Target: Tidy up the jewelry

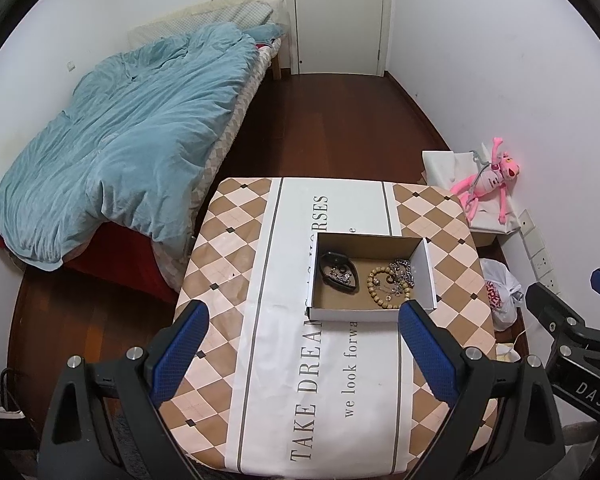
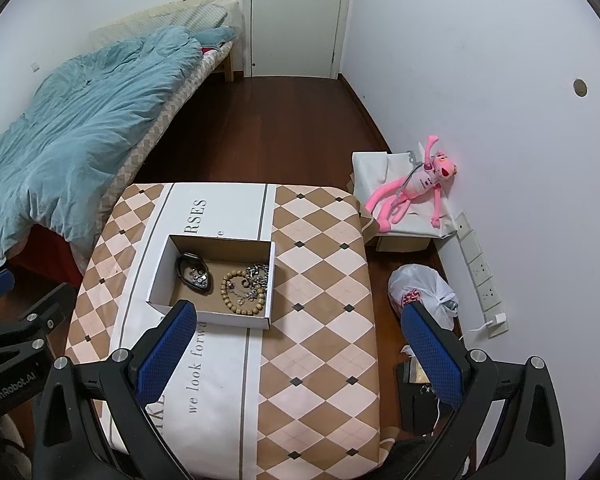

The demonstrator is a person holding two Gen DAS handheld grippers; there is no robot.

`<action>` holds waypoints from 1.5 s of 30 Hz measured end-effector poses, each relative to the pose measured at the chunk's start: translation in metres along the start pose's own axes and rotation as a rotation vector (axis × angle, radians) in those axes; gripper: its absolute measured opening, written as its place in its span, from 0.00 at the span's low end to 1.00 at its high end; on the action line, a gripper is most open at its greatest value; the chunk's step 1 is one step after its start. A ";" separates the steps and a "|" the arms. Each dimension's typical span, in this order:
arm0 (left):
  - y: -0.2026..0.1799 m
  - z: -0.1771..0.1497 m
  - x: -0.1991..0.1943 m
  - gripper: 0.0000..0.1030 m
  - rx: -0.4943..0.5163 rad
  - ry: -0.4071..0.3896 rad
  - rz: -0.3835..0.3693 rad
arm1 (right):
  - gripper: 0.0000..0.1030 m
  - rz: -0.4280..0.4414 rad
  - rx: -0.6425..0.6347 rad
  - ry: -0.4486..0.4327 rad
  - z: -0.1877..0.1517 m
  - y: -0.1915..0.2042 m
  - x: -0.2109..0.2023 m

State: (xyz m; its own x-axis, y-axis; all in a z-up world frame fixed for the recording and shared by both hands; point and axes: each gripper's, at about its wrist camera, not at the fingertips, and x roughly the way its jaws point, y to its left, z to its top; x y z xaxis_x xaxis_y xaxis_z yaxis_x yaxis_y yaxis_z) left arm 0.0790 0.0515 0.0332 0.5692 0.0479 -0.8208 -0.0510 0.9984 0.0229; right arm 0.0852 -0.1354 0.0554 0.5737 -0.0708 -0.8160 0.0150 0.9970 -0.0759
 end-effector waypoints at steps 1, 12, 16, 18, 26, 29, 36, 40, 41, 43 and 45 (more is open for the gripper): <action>0.001 0.000 0.000 0.94 -0.002 -0.002 0.001 | 1.00 0.000 -0.001 -0.001 0.000 0.001 -0.001; -0.002 -0.001 -0.004 0.94 0.009 -0.011 0.000 | 1.00 0.007 0.003 -0.005 -0.001 0.000 -0.003; -0.002 -0.001 -0.006 0.94 0.011 -0.016 -0.002 | 1.00 0.007 0.003 -0.006 -0.001 -0.001 -0.003; -0.002 -0.001 -0.007 0.94 0.012 -0.017 -0.003 | 1.00 0.008 0.003 -0.005 -0.001 -0.001 -0.003; -0.002 -0.002 -0.008 0.94 0.013 -0.018 -0.005 | 1.00 0.007 0.003 -0.006 -0.002 -0.001 -0.003; -0.002 -0.002 -0.008 0.94 0.013 -0.018 -0.005 | 1.00 0.007 0.002 -0.006 -0.002 -0.001 -0.003; -0.002 -0.001 -0.009 0.94 0.015 -0.020 -0.006 | 1.00 0.008 0.003 -0.005 -0.002 -0.001 -0.003; -0.002 -0.001 -0.010 0.94 0.017 -0.022 -0.006 | 1.00 0.009 0.004 -0.005 -0.002 -0.001 -0.003; -0.002 -0.001 -0.009 0.94 0.016 -0.021 -0.005 | 1.00 0.008 0.004 -0.005 -0.002 -0.002 -0.003; -0.002 -0.001 -0.010 0.94 0.017 -0.021 -0.007 | 1.00 0.006 0.002 -0.005 -0.002 -0.002 -0.003; -0.002 -0.001 -0.009 0.94 0.016 -0.019 -0.007 | 1.00 0.006 0.002 -0.005 -0.002 -0.001 -0.003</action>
State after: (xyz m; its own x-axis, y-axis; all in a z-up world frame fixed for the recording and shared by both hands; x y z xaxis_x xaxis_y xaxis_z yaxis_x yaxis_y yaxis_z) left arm 0.0730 0.0487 0.0403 0.5852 0.0410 -0.8099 -0.0336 0.9991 0.0263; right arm 0.0812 -0.1366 0.0568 0.5778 -0.0645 -0.8136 0.0130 0.9975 -0.0699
